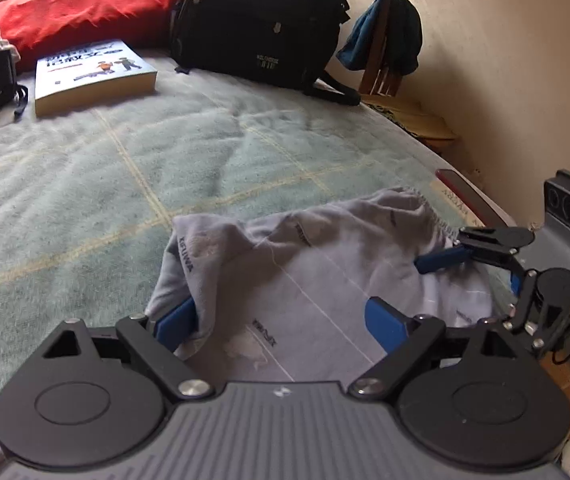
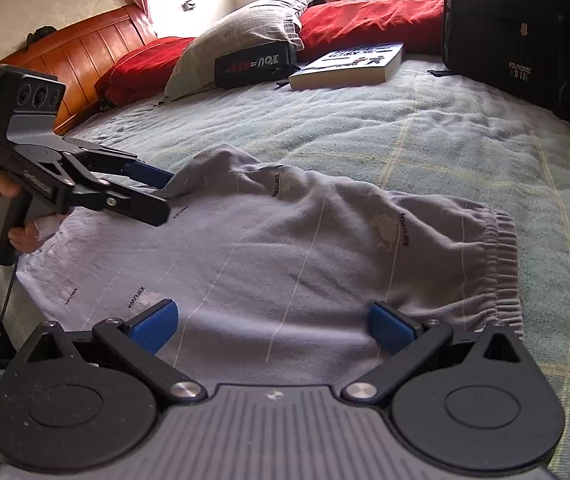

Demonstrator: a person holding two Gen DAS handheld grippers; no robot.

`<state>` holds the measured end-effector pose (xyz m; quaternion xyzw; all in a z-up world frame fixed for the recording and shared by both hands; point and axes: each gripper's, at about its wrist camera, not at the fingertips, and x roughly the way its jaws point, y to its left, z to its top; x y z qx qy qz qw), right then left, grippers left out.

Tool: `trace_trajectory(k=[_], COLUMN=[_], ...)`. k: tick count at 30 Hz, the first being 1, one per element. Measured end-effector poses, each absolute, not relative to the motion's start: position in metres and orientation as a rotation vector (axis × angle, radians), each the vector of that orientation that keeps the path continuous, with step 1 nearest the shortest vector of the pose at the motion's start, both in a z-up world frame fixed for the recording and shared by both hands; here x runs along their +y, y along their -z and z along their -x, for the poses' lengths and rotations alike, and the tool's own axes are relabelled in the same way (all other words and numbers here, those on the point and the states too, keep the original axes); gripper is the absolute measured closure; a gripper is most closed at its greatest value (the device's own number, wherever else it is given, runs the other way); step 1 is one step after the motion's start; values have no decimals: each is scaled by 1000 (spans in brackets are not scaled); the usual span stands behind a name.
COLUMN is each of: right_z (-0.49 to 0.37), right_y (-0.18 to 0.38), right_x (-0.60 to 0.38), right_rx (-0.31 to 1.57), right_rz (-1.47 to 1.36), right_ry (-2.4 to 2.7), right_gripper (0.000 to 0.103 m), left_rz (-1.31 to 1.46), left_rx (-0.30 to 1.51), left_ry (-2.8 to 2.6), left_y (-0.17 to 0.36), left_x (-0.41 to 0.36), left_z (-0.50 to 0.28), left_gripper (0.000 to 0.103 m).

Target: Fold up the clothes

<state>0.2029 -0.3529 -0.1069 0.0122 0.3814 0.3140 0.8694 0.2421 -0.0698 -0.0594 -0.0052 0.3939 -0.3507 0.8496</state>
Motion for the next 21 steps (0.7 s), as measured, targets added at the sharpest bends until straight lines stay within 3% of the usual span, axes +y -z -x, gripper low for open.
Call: trace_trajectory(k=[8,15,21], right_z=[-202,-200,-199], right_y=[107,109,110], right_x=[-352,-353,-352], right_rx=[793,780,771], right_rz=[-13,-20,-19], right_ry=[-652,-651,-648], right_gripper=[0,0,0], left_rz=[275,769,546], left_rx=[960,938,889], left_ry=[808,778,724], left_y=[74,89,66], left_x=[-64,-37,-44], left_z=[-294,-350,-333], left_gripper=[12,11,13])
